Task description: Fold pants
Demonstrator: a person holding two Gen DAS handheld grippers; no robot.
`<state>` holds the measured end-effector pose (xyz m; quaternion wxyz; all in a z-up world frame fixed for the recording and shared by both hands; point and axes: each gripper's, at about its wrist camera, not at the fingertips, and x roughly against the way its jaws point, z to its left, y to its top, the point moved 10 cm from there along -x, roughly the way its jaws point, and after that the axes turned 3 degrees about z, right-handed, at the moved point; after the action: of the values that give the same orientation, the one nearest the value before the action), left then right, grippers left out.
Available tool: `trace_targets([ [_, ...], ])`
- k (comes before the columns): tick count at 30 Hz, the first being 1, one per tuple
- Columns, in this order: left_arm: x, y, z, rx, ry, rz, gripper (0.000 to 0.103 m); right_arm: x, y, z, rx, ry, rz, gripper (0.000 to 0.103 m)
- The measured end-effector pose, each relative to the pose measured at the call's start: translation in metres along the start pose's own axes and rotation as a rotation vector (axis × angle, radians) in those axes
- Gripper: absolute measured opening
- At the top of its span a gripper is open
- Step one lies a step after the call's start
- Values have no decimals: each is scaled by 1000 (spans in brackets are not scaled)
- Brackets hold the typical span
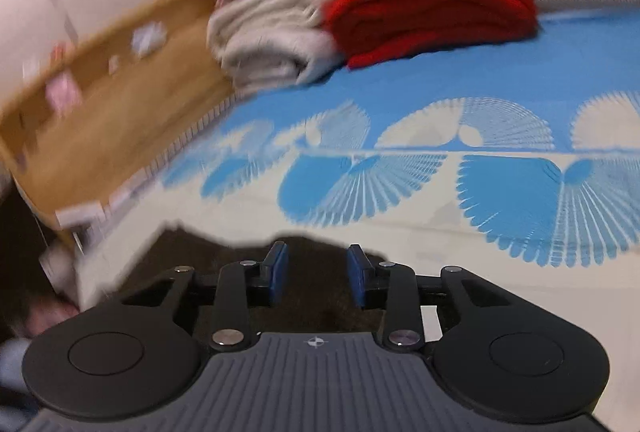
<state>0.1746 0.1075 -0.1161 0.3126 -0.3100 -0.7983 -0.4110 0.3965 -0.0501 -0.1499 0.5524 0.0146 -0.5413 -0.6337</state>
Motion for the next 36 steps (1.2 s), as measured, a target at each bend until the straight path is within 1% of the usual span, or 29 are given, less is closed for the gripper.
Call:
trace_targets([
  [2,7,17,16,12,40,-42,89,-13,-5,16,68,-22,10,35],
  [3,6,29,17,6,46,-51,90,-20,-6,24,99,-25,12,35],
  [5,-5,49,32,-44,84,-70,90,-32,-4,39,140,-25,-1,35],
  [7,-28,62,47,-84,155,-52,90,-46,-3,46,149,-37,-4,35],
  [8,-43,68,62,-87,193,-36,90,-54,-4,46,142,-52,9,35],
  [9,-54,70,79,-69,222,-15,89,-64,-9,42,128,-77,37,35],
  [10,-60,71,92,-37,193,-7,89,-78,-16,33,121,-117,80,34],
  [11,-61,73,100,-20,162,-19,90,-88,-23,27,117,-141,109,34],
  [12,-60,76,101,-20,141,-30,91,-95,-29,24,119,-141,111,34],
  [13,-58,78,100,-31,127,-36,92,-95,-30,26,146,-139,91,34],
  [15,-54,79,98,-56,122,-38,92,-90,-29,31,184,-145,83,34],
  [17,-51,77,94,-94,118,-54,92,-73,-22,37,166,-139,63,35],
  [19,-42,77,87,-151,113,-107,92,-49,-23,55,203,-109,71,35],
  [20,-38,74,81,-175,111,-128,92,-32,-29,67,245,-89,82,36],
  [22,-35,69,76,-226,130,-144,94,-6,-49,88,312,-70,128,38],
  [23,-38,63,75,-244,153,-130,98,2,-61,96,337,-62,152,40],
  [24,-45,59,78,-254,195,-103,98,7,-77,107,363,-50,178,43],
  [25,-54,56,82,-257,234,-71,98,6,-94,113,381,-51,214,45],
  [26,-61,53,79,-276,257,-55,99,-1,-115,114,400,-66,260,45],
  [27,-63,51,75,-317,282,-56,100,-8,-129,114,420,-95,263,45],
  [28,-65,50,70,-350,298,-63,101,-15,-140,113,455,-117,236,46],
  [29,-63,48,66,-377,305,-69,101,-15,-143,116,489,-125,181,46],
  [30,-59,46,65,-373,300,-78,101,-12,-142,120,514,-141,171,46],
  [31,-52,46,64,-353,272,-98,101,-7,-139,124,526,-162,172,46],
  [32,-43,47,62,-333,234,-123,101,2,-134,127,509,-184,163,46],
  [33,-36,48,61,-319,212,-145,101,13,-130,132,479,-186,141,47],
  [34,-28,49,62,-310,202,-173,103,25,-130,140,450,-166,119,50],
  [35,-28,50,67,-316,227,-183,103,31,-136,146,443,-151,122,51],
  [36,-34,49,75,-322,282,-159,103,34,-146,150,453,-148,140,51],
])
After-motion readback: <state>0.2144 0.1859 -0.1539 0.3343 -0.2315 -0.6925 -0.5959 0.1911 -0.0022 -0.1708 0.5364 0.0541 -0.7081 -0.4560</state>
